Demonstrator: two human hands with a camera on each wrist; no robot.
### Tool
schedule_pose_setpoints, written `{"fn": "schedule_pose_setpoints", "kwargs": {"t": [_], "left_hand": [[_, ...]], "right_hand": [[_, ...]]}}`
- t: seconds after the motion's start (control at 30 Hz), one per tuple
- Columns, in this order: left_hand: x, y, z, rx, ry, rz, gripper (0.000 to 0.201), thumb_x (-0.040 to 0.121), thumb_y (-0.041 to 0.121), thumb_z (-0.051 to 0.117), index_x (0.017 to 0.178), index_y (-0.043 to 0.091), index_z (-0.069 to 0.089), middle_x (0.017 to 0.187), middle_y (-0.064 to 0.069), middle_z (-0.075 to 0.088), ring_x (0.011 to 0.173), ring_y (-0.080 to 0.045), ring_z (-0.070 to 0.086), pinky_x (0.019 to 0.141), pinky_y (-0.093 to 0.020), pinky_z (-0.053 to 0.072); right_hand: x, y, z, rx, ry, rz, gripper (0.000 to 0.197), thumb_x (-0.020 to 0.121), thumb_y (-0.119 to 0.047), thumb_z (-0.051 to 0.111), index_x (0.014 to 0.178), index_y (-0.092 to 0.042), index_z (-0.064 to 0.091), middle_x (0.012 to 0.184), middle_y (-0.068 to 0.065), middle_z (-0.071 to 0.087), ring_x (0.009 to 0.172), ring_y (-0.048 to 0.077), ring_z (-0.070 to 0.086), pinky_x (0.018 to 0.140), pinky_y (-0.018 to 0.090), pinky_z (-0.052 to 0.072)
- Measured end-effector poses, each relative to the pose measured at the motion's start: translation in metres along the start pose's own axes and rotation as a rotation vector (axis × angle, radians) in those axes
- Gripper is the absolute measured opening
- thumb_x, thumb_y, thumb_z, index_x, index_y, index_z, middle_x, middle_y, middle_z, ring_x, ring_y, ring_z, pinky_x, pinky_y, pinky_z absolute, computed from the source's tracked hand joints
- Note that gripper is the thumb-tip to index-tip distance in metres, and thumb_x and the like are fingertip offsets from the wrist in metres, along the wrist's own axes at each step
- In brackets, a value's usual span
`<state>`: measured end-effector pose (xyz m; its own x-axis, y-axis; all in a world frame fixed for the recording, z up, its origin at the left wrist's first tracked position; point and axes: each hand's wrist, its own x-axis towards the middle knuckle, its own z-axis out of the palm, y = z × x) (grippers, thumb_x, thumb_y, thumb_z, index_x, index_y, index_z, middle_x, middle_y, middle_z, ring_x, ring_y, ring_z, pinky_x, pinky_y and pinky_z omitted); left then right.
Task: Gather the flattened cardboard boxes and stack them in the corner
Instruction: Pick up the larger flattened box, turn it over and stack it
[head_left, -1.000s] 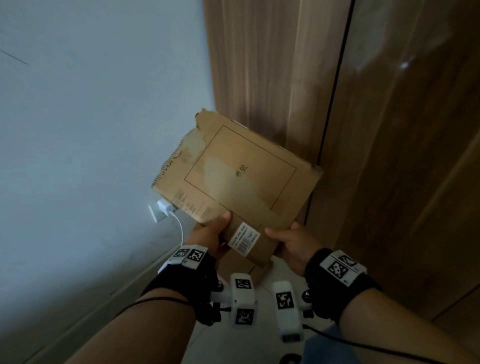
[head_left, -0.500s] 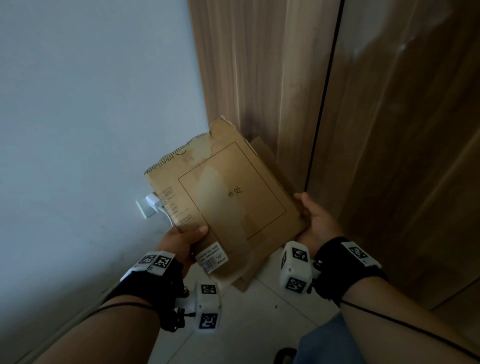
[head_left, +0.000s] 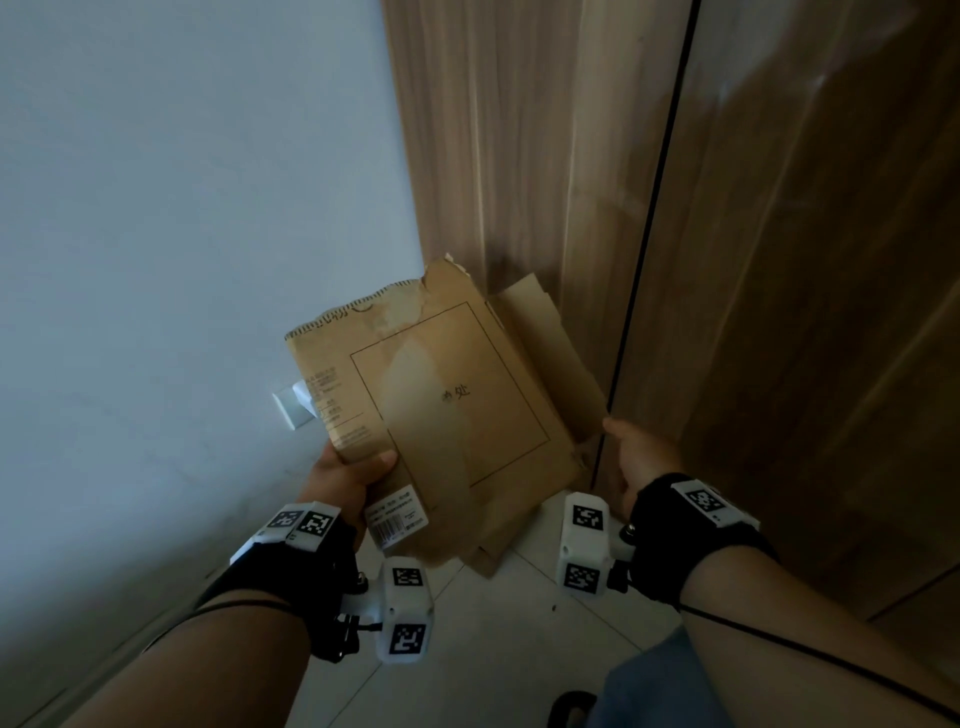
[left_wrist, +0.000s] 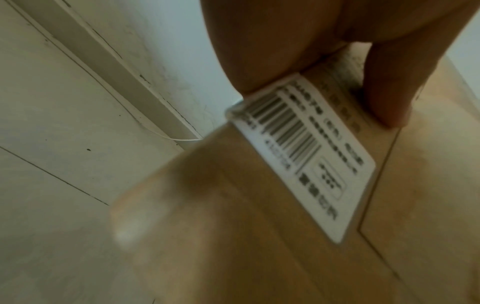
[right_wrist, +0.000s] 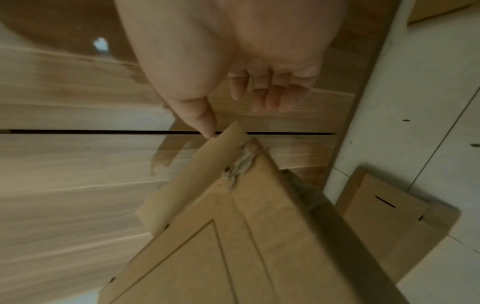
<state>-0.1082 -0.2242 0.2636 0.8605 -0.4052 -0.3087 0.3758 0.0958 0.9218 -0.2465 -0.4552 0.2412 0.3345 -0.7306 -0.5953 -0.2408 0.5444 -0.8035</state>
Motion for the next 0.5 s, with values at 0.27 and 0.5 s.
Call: {"fn": "schedule_pose_setpoints", "kwargs": {"t": [0.27,0.5], "left_hand": [[0.003,0.002,-0.003,-0.003,-0.057,-0.019,0.039,0.083,-0.009,0.051,0.114,0.015,0.052,0.099,-0.013,0.066,0.088,-0.032,0.064,0.076,-0.047,0.053],[0.01,0.001,-0.01,0.046,-0.03,-0.001,0.044,0.083,-0.009,0.052,0.122,0.012,0.049,0.096,-0.012,0.066,0.085,-0.03,0.063,0.074,-0.044,0.053]], "right_hand": [[-0.01,-0.004,0.004,0.155,-0.259,0.043,0.07,0.061,-0.05,0.075,0.12,-0.018,0.054,0.116,0.013,0.065,0.107,0.033,0.063,0.098,0.051,0.048],[-0.019,0.0,0.004,0.047,-0.408,-0.118,0.04,0.085,-0.053,0.052,0.109,-0.023,0.064,0.117,0.007,0.066,0.106,0.025,0.061,0.095,0.045,0.048]]}}
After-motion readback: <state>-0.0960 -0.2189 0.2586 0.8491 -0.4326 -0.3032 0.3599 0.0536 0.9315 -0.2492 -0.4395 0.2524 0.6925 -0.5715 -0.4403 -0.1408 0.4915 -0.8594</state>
